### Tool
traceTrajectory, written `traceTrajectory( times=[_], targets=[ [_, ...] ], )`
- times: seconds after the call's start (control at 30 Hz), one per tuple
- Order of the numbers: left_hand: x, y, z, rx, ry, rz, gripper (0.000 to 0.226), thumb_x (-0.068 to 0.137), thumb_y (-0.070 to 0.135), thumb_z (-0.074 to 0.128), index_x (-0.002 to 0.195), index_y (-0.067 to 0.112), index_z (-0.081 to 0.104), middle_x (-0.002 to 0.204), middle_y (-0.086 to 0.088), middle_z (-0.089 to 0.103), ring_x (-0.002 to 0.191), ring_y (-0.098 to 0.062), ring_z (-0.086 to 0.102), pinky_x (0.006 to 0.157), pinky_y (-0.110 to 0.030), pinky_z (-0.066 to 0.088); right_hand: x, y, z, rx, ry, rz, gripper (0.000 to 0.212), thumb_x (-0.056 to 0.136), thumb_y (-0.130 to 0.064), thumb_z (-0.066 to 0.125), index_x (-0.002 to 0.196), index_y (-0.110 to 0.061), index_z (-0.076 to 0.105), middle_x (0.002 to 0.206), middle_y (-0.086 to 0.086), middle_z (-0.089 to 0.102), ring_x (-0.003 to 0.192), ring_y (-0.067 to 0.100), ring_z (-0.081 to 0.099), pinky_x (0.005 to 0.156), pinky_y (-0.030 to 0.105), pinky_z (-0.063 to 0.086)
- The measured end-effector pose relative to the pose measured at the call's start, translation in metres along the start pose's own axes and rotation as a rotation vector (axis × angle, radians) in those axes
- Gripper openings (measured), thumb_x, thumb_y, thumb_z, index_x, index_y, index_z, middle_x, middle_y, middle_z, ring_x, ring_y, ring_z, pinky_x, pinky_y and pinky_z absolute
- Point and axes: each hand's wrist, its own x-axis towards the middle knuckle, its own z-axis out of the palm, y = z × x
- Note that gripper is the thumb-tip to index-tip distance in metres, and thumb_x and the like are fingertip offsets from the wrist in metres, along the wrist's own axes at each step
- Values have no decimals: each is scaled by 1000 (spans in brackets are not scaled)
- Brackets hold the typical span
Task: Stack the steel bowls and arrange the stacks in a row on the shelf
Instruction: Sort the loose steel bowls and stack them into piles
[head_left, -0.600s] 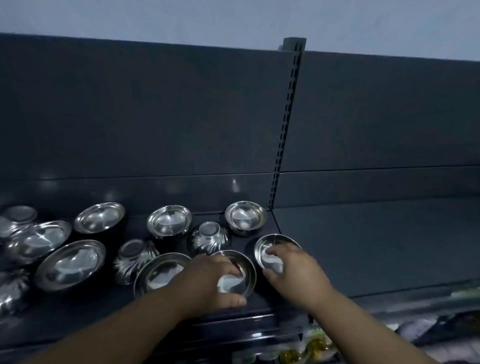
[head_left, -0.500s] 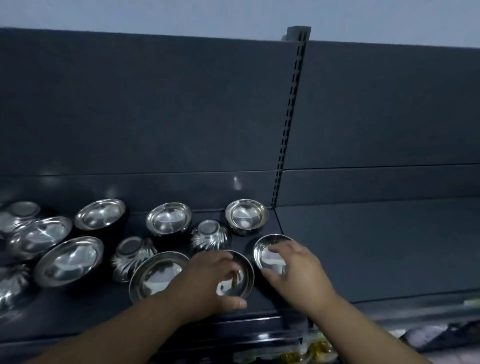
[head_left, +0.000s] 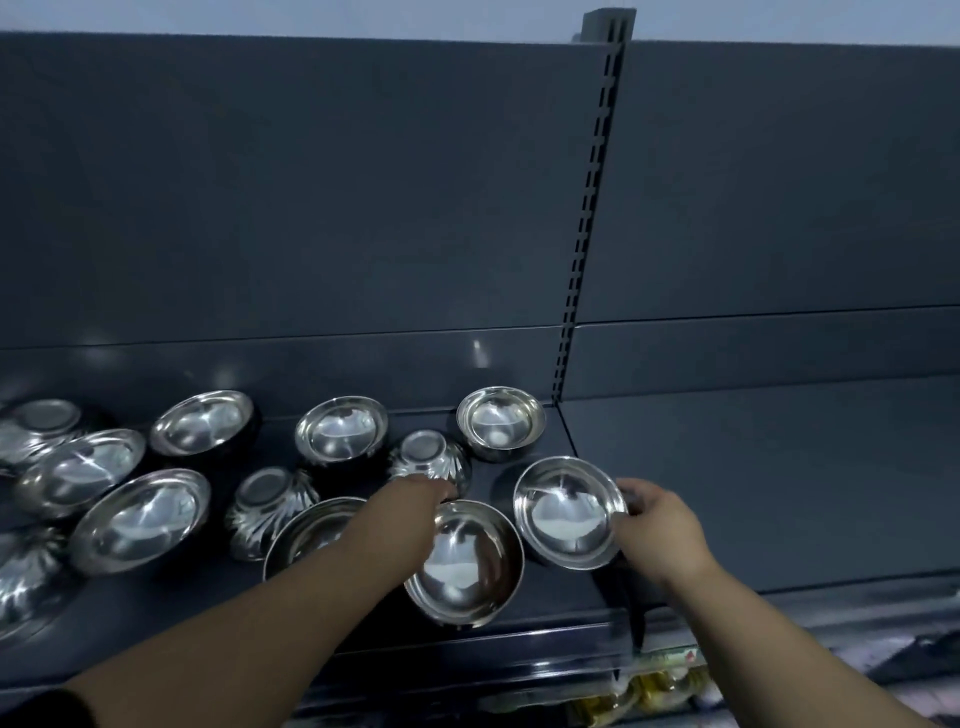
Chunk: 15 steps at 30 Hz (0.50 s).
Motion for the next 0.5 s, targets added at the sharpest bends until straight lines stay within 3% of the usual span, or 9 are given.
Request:
traceTrajectory(
  times=[0.17, 0.27, 0.33, 0.4, 0.5],
  targets=[
    [6, -4, -9, -107, 70, 11, 22, 87, 12, 58, 103, 20, 71, 98, -2, 72, 95, -21, 67, 83, -29, 51, -7, -19, -11, 205, 114, -26, 23, 85, -22, 62, 105, -30, 70, 94, -9, 74, 85, 20, 73, 79, 46, 61],
    [2, 2, -30, -434, 172, -83, 27, 95, 22, 53, 118, 17, 67, 114, 1, 70, 107, -16, 65, 96, -24, 46, -18, -41, -9, 299, 79, -63, 24, 87, -16, 63, 103, -31, 71, 93, -6, 76, 84, 20, 74, 78, 48, 62],
    [-4, 6, -44, -726, 121, -134, 34, 95, 34, 54, 123, 18, 64, 115, 3, 70, 104, -14, 66, 97, -34, 51, -26, -54, -2, 344, 8, -83, 23, 88, -11, 63, 102, -27, 72, 93, -3, 76, 83, 21, 74, 77, 45, 62],
    [-12, 8, -55, -941, 24, -172, 34, 94, 39, 54, 121, 21, 63, 105, 2, 71, 92, -15, 69, 81, -35, 59, -36, -67, 9, 403, -84, -95, 23, 90, -5, 62, 103, -22, 72, 93, 1, 76, 81, 21, 74, 69, 38, 63],
    [-25, 2, -65, -1056, -54, -213, 23, 96, 33, 54, 115, 24, 63, 77, 10, 67, 64, -6, 64, 62, -25, 56, -45, -77, 26, 435, -172, -94, 24, 93, -4, 60, 106, -21, 71, 94, 3, 76, 75, 17, 74, 63, 30, 59]
  ],
)
